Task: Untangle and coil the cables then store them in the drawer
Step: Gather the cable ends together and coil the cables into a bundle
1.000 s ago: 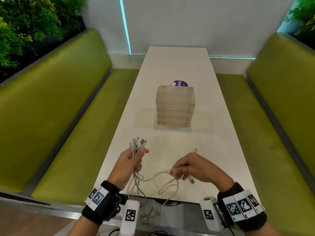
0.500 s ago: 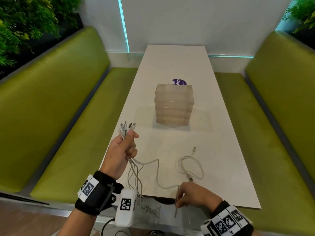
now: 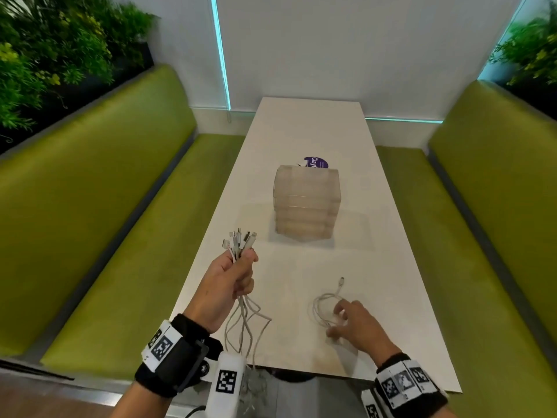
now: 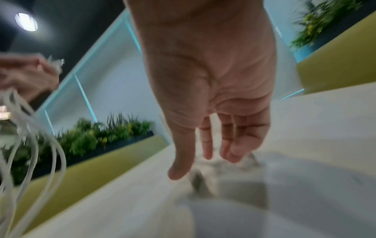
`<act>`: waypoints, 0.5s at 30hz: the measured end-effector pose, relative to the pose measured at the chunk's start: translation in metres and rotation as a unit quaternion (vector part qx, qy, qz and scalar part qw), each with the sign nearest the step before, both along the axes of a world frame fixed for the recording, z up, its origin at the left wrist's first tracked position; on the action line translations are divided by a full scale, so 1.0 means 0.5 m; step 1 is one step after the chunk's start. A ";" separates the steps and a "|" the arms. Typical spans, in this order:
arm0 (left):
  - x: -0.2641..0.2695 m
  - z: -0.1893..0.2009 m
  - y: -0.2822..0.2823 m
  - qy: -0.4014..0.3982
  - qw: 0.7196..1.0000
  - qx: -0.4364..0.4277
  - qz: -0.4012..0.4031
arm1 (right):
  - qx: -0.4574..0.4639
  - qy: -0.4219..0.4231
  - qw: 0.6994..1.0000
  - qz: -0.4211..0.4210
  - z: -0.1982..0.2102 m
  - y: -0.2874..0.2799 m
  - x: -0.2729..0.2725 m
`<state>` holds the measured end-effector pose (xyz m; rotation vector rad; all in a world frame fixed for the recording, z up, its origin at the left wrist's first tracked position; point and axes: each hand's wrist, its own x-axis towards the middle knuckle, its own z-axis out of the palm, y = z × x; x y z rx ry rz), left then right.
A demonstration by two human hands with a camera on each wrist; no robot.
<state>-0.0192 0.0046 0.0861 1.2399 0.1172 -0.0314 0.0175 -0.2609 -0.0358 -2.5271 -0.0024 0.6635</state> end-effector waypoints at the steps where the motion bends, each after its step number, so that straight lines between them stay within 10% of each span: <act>1: 0.001 -0.001 -0.002 0.002 1.000 0.005 -0.005 | -0.004 -0.005 1.000 0.016 -0.010 0.007 -0.006; 15: -0.009 -0.028 -0.034 0.028 0.977 0.196 -0.077 | 0.240 -0.098 0.960 0.109 0.183 0.064 -0.024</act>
